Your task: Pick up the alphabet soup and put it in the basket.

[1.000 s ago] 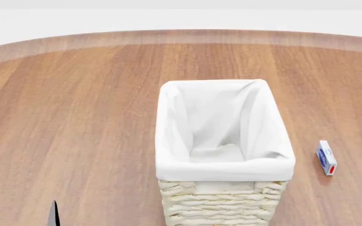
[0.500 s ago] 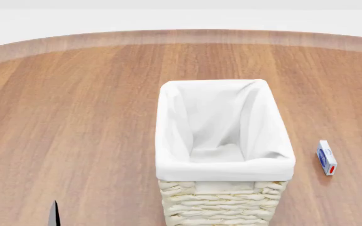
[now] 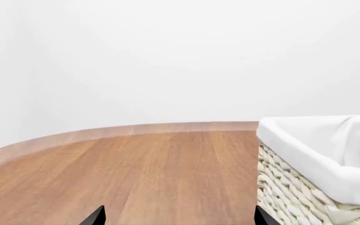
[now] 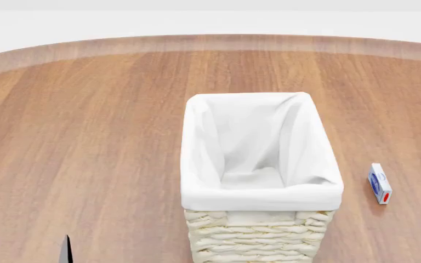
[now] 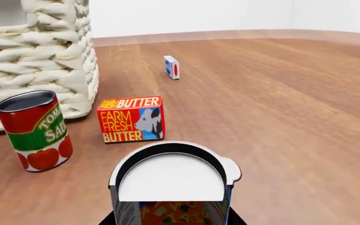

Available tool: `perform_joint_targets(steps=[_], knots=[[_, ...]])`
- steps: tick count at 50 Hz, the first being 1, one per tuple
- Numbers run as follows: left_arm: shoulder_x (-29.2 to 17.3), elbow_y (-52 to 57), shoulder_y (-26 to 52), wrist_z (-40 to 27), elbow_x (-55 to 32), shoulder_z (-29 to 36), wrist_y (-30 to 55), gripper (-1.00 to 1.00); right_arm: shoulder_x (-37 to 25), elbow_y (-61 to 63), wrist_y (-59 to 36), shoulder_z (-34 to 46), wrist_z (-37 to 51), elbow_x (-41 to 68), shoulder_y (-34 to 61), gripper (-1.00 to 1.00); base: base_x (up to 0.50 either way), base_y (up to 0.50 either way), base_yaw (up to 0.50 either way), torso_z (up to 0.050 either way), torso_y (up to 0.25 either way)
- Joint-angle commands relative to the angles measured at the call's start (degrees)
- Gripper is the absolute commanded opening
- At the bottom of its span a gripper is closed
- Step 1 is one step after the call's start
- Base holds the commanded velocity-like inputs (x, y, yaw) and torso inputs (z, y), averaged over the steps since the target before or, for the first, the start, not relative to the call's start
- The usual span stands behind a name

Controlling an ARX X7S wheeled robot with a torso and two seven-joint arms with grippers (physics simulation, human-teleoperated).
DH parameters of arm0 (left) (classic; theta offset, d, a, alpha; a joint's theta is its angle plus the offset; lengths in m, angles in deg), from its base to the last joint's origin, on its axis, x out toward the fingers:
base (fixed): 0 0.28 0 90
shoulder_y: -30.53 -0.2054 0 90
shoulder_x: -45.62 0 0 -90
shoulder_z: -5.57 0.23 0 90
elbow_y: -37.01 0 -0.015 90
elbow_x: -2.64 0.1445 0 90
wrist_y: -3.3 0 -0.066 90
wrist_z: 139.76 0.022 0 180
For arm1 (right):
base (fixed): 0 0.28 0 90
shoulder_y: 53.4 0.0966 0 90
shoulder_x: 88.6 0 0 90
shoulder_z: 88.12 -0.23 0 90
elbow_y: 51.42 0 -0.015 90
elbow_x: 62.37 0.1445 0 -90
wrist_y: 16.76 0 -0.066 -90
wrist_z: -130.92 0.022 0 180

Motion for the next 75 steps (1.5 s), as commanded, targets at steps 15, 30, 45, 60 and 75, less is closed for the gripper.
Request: perform_joint_targets(steps=[15, 30, 45, 60, 75], knots=[[-0.5, 0.0, 0.3, -0.6, -0.7, 0.3, 0.6, 1.00, -1.7, 32.6, -15.4, 1.5, 10.3, -2.3, -10.4, -1.00, 0.00, 0.00, 0.00, 0.000, 0.000], [-0.7, -0.5, 0.5, -0.8, -1.0, 0.5, 0.3, 1.00, -4.2, 50.6, -24.3, 1.5, 15.5, -2.4, -15.5, -1.00, 0.00, 0.00, 0.00, 0.000, 0.001], [-1.0, -0.5, 0.6, -1.0, -1.5, 0.7, 0.2, 1.00, -12.4, 80.8, -49.3, -0.5, 27.5, -1.4, -13.5, -1.00, 0.00, 0.00, 0.00, 0.000, 0.000], [-1.2, -1.1, 0.8, -1.0, -2.0, 0.9, 0.0, 1.00, -17.3, 87.4, -61.2, 3.0, 30.6, 0.2, -1.9, -1.00, 0.00, 0.00, 0.00, 0.000, 0.001], [-1.4, -1.2, 1.0, -1.2, -2.4, 1.1, -0.1, 1.00, -20.7, 91.2, -71.1, 6.9, 32.2, 2.7, 10.5, -1.00, 0.00, 0.00, 0.00, 0.000, 0.001]])
